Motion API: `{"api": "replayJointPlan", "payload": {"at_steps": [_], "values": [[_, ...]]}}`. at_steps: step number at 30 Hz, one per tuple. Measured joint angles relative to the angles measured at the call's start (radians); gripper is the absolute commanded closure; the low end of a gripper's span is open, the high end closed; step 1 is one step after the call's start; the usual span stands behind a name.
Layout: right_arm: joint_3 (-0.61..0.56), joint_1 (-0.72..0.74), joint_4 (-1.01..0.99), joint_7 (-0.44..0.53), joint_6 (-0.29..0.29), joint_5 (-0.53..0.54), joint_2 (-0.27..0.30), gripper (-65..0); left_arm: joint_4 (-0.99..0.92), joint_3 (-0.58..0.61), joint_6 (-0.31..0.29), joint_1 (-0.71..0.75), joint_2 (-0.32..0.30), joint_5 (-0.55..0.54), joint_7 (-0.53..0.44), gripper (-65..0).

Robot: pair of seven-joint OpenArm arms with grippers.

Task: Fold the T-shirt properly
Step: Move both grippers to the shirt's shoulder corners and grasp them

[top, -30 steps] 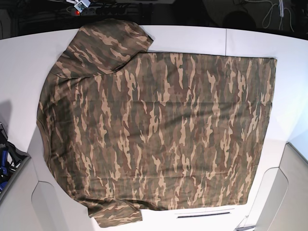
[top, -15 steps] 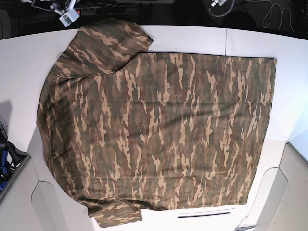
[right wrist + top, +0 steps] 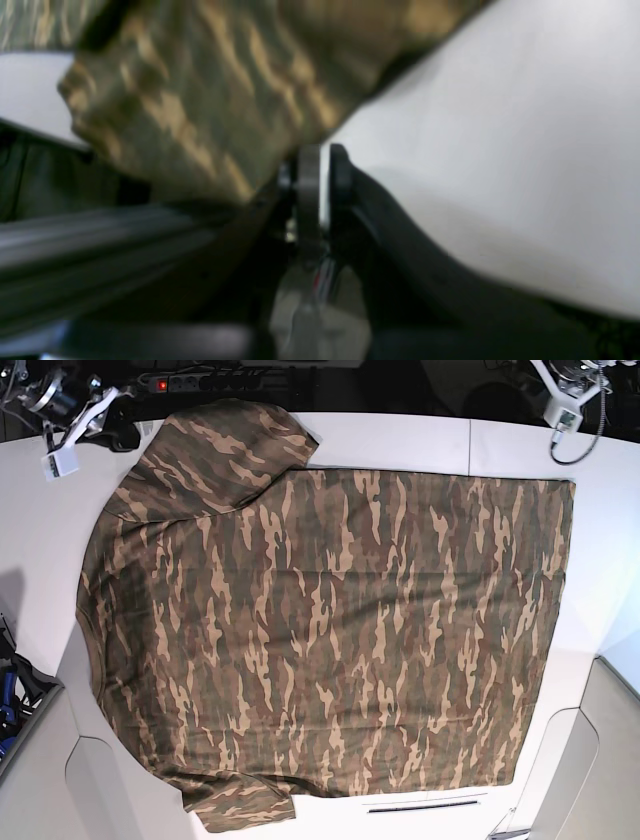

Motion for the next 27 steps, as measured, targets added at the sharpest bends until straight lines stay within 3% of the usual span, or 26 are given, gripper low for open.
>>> {"api": "replayJointPlan", "payload": {"at_steps": [2,6,11,17,21,27], "values": [[0.000,0.028,-0.004,-0.002,-0.003,-0.001,-0.005,-10.0,0.009,-0.043,0.000,0.000,0.000,-0.026,-0.041,-23.7],[0.001,0.098,-0.028,-0.003,-0.019,-0.040,-0.019,-27.7,0.010,-0.097,0.000,0.000,0.002,-0.049,-0.083,-32.2],[0.000,0.149,-0.076,-0.013,-0.038,-0.053,-0.055,-28.5,0.010,-0.108,0.000,-0.032,0.002,-0.049,-0.088,-32.2],[-0.029,0.170,-0.156,0.010,-0.021,-0.015,-0.068,-28.4,0.010,-0.108,0.000,-0.101,0.003,-0.051,-0.089,-32.4],[-0.044,0.171,-0.170,0.020,-0.007,-0.010,-0.107,-28.4,0.009,-0.108,0.000,-0.130,0.002,-0.051,-0.090,-39.7],[-0.052,0.172,-0.170,-0.053,0.020,0.058,-0.152,-28.4,0.000,-0.108,0.046,-0.171,-0.002,-0.047,-0.093,-40.6]]}}
